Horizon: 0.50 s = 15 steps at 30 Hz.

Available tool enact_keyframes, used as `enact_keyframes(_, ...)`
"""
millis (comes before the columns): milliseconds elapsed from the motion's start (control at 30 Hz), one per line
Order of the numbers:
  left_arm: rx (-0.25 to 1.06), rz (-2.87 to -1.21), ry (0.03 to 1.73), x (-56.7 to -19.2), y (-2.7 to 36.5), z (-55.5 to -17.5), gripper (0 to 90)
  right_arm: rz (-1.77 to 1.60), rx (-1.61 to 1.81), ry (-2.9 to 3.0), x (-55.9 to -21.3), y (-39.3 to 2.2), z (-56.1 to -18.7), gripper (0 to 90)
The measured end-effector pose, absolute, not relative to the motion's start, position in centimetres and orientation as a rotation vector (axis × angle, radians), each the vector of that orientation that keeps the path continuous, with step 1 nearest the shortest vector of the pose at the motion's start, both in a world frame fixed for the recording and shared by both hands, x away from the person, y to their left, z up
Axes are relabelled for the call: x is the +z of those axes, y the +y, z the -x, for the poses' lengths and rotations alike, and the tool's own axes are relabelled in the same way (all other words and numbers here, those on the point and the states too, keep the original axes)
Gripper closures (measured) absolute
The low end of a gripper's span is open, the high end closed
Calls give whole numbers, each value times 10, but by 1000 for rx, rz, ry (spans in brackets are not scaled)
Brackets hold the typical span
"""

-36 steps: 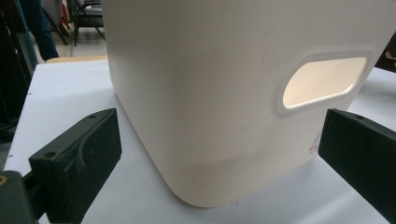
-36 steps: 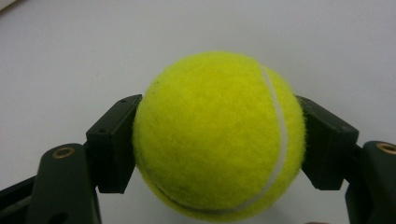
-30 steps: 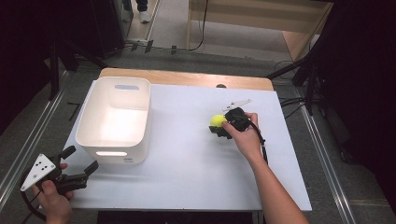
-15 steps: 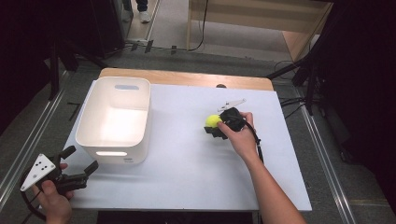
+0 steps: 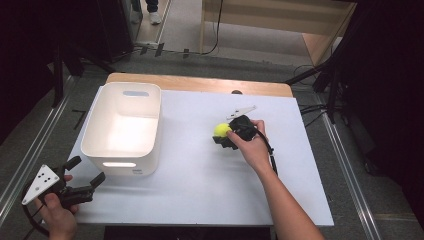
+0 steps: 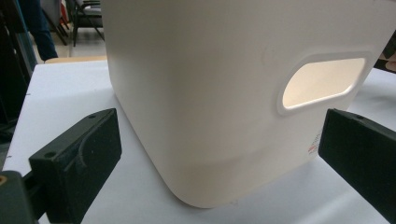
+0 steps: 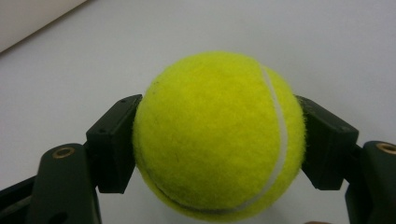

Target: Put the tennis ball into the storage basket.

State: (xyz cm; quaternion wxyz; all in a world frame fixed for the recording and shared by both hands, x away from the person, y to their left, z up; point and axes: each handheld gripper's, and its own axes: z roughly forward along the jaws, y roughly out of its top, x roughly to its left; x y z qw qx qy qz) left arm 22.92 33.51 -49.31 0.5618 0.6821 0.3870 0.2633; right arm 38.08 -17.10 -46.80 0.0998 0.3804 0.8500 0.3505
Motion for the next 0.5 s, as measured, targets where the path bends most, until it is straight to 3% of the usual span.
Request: enact_keyframes(500,620,-1608,910,-493,335,-229,0,-1069,1062,2550,-466,-147,-381,229)
